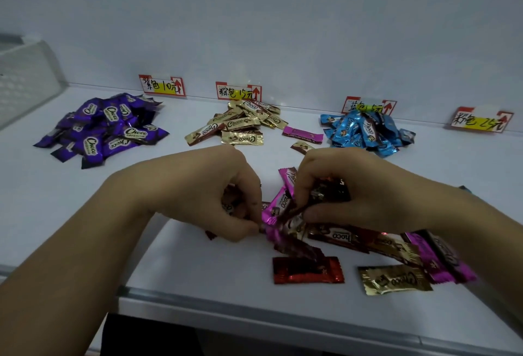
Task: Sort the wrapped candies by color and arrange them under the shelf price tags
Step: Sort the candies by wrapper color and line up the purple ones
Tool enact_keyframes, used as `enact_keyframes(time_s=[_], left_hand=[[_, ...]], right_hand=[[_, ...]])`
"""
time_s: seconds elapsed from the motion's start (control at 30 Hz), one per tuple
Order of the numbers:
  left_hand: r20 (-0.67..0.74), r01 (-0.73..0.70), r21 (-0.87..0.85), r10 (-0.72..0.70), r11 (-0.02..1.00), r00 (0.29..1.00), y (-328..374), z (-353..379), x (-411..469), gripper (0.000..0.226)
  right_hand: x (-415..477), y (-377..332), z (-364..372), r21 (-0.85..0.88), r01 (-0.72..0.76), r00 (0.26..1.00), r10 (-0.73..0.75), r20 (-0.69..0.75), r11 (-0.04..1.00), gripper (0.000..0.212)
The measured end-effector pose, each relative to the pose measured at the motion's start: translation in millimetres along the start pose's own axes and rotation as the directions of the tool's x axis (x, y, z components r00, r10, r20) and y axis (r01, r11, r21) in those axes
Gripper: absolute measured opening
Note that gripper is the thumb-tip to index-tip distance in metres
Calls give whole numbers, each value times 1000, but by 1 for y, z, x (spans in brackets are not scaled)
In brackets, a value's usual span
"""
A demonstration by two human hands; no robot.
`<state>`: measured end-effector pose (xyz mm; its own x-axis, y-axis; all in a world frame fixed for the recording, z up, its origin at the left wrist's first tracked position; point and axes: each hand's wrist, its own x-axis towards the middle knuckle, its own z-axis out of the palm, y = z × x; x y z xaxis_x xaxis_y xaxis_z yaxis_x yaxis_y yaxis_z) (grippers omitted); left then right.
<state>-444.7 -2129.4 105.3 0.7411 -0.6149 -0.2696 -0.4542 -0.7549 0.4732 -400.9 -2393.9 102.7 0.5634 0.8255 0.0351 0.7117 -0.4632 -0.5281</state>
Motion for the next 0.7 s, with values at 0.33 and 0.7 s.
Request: enact_keyframes(time_s=[0.33, 0.7], left_hand=[[-494, 74, -300, -222, 951, 840, -32, -20, 9, 20], [-775, 485, -259, -479, 836, 413, -73, -8, 36, 22]], right_hand=[[47, 13, -16, 517, -314, 860, 469, -201, 796, 15], [151, 32, -7, 415, -444, 786, 567, -246, 795, 12]])
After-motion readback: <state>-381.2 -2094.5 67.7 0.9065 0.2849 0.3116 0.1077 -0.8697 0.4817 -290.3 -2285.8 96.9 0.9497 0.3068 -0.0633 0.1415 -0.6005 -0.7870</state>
